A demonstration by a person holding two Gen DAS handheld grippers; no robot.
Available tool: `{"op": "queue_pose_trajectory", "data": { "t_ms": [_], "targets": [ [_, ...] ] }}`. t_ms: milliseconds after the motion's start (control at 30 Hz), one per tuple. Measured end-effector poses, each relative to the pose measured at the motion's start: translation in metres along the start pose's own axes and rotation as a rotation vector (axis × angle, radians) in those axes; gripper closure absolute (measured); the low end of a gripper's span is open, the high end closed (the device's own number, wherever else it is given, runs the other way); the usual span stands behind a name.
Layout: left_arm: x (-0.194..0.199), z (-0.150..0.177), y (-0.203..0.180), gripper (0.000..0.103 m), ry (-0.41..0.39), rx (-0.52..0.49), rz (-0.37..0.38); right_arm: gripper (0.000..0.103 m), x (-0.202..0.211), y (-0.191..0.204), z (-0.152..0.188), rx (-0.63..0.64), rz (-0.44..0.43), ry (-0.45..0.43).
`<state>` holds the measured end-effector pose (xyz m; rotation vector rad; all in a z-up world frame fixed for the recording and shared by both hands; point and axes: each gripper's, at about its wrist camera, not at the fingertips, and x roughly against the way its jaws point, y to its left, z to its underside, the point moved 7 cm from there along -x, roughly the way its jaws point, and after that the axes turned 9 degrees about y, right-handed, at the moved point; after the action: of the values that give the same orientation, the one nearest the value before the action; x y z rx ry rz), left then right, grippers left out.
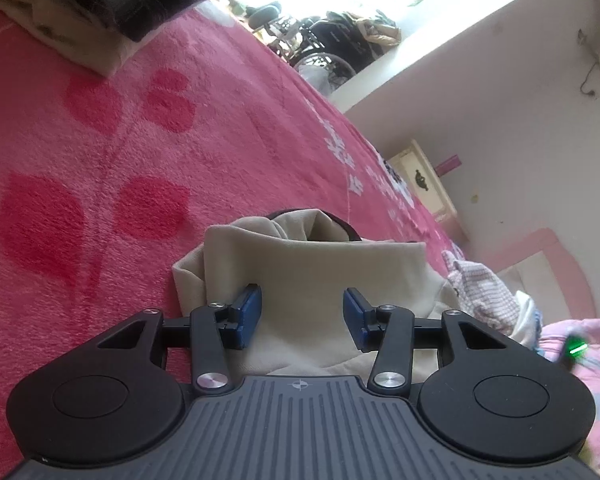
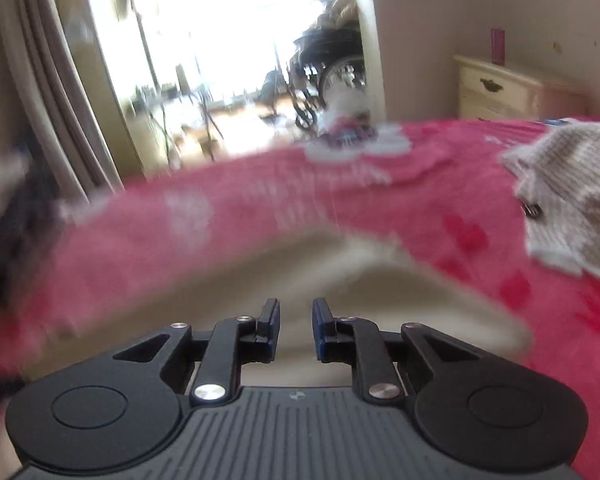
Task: Fold clothes
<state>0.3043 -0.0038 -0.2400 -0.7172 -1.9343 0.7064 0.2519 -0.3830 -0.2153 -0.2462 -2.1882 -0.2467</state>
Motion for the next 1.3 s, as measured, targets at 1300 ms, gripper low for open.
{"op": "queue_pose_trajectory", "data": {
  "t_ms": [1300],
  "targets": [
    [0.003,-0.009,0.011,0.056,-0.022,0.064,-0.003,0.103,0.026,0.071,0.131,-0.338,-0.184,-0.085]
  ]
}}
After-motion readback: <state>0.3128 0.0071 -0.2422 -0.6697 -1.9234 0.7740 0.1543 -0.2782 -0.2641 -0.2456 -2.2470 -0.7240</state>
